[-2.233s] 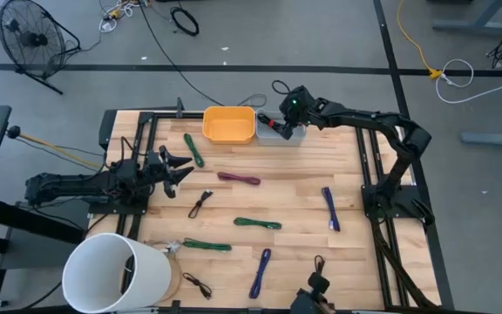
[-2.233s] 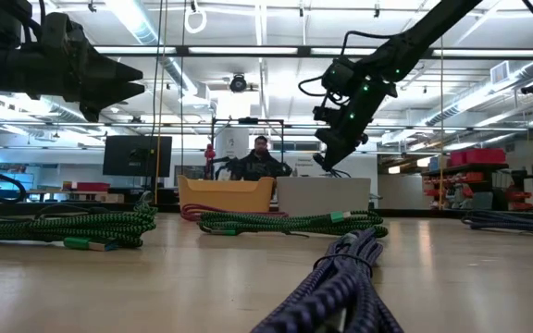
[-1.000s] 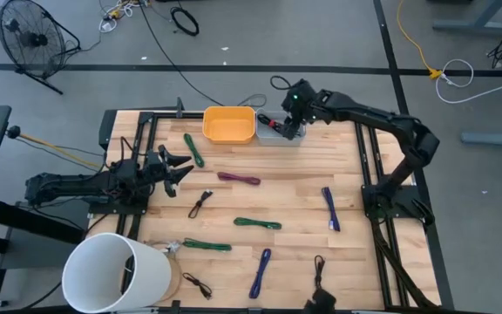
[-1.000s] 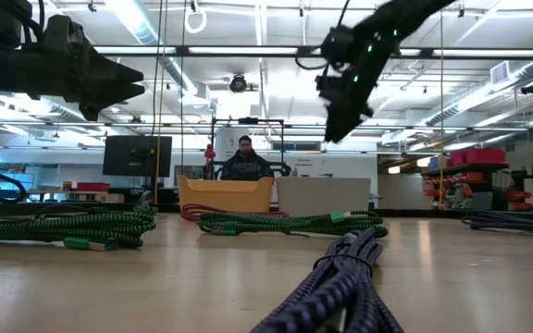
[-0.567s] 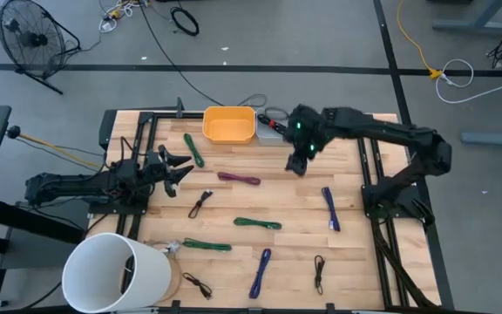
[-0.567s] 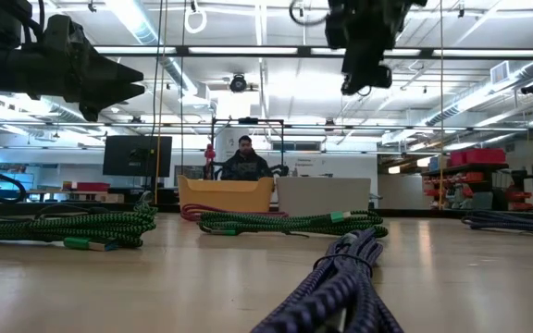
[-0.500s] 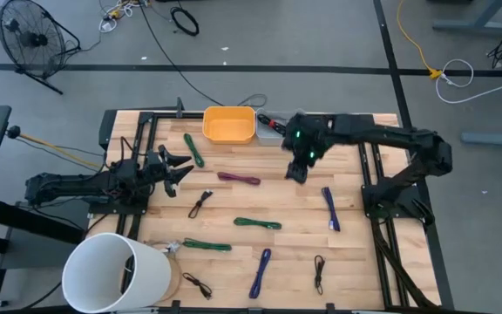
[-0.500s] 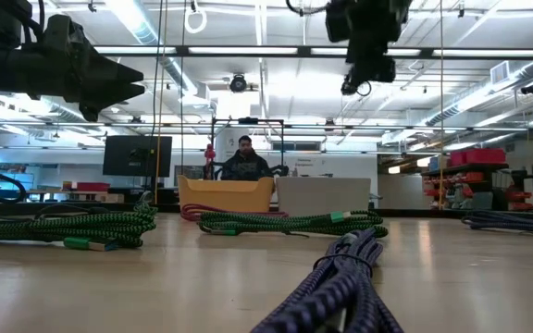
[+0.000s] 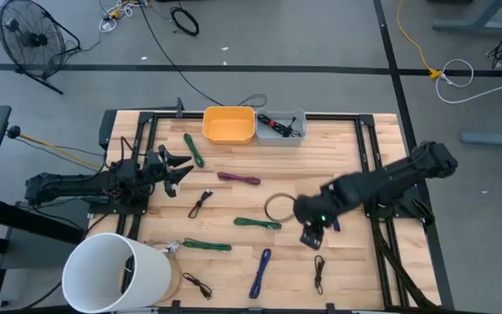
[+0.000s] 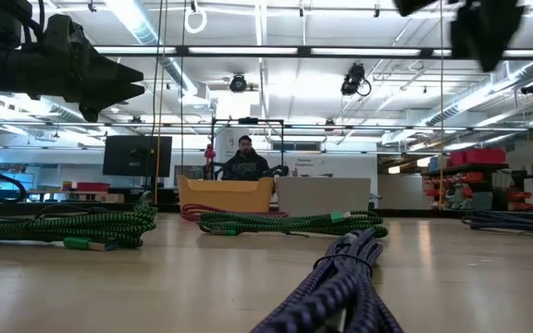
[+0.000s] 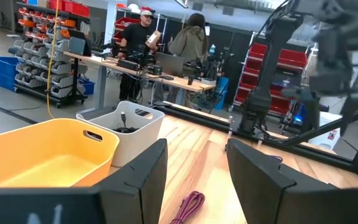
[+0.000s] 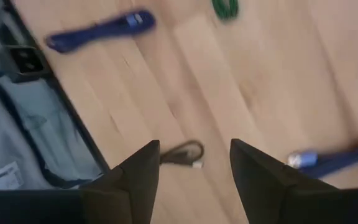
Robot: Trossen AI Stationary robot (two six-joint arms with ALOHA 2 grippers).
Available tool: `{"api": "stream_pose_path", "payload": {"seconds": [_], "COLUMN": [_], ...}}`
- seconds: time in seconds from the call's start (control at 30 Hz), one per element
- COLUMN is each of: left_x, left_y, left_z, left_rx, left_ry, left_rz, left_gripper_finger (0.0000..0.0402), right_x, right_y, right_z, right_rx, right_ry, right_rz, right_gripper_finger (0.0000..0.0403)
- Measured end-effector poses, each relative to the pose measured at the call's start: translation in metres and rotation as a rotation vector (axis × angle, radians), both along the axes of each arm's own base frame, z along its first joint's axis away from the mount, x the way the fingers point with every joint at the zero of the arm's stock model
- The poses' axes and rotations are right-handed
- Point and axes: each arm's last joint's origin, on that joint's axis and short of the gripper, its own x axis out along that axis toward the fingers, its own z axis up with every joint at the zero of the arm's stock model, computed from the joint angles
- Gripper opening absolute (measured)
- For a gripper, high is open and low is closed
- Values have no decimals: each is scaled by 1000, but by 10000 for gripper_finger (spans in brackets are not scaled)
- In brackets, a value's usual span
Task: Pick & Place USB Port
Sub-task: Put the black charger cable into the gray bin
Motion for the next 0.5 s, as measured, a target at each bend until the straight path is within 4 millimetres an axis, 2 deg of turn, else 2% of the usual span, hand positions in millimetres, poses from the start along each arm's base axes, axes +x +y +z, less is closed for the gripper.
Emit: {"api": "stream_pose_path", "payload": {"seconds": [0.23, 0.5], "left_x": [0, -1], "left_y": [0, 1], "left_z": [2, 3], "left_rx": [15, 20], "left_ry": [-11, -22], "left_rz": [3, 37], "left_gripper_finger": [174, 174], "right_x": [-21, -38], "right_y": [33, 50], "right_z": [-34, -81], "right_rx": [32, 81], "right_ry": [105, 115], "right_rz": [-114, -217], "right_gripper_finger": [196, 196]}}
